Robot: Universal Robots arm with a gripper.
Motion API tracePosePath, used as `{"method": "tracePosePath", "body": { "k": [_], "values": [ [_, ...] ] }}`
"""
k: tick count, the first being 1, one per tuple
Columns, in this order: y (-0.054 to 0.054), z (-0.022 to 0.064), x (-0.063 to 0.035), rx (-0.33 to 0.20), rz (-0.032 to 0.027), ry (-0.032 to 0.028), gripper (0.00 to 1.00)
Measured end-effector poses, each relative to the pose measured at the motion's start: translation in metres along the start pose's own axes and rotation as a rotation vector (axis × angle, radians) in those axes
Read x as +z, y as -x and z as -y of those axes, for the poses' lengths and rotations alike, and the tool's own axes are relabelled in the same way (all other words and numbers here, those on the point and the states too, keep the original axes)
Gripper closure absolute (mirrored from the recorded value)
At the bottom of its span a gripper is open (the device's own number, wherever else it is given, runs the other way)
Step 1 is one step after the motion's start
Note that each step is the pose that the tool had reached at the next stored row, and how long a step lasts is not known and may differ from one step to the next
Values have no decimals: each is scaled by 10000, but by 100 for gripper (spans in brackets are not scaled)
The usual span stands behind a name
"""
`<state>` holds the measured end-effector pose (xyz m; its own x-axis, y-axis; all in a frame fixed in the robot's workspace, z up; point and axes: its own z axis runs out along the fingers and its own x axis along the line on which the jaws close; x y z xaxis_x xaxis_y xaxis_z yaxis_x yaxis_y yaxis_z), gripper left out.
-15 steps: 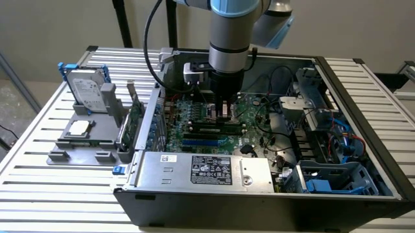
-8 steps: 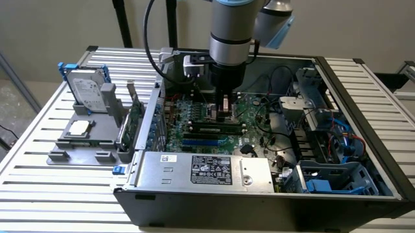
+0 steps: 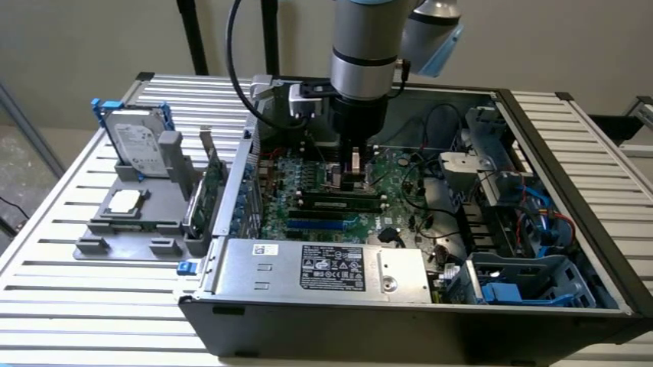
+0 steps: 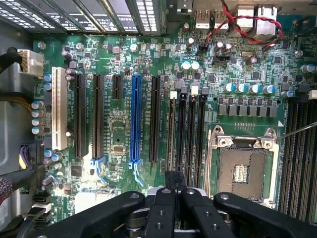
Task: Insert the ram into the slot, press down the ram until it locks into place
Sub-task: 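Press down the ram until it locks into place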
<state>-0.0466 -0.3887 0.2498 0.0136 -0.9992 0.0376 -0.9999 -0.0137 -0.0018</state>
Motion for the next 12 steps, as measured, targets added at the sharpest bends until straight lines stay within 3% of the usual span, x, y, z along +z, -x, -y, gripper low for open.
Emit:
{"method": "tracePosePath", "body": {
  "k": [12],
  "values": [
    [0,0,0,0,-1,0,89]
  ]
}}
